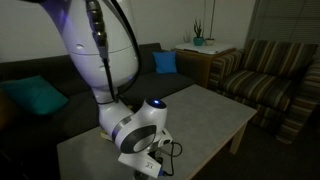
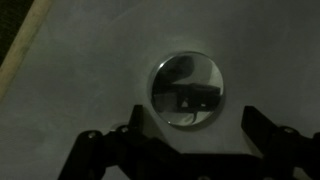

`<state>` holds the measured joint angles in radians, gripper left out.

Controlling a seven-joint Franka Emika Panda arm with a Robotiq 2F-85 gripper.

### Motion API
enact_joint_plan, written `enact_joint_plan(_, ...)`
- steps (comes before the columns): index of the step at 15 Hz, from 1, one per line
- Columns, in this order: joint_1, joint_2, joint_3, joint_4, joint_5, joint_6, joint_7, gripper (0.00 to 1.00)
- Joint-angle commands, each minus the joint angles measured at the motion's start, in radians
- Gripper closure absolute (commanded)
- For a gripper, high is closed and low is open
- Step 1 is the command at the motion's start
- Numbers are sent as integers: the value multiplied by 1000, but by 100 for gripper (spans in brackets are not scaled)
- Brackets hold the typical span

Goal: Pick the lid on the table and put it on the silver bottle

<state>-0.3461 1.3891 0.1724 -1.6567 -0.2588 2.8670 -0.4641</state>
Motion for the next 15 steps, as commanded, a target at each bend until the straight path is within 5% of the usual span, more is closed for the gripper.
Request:
enact_joint_plan(1, 7, 2, -4, 5, 19, -1, -13, 0)
enact_joint_plan(15, 121, 31, -97, 13, 78, 57, 176, 0)
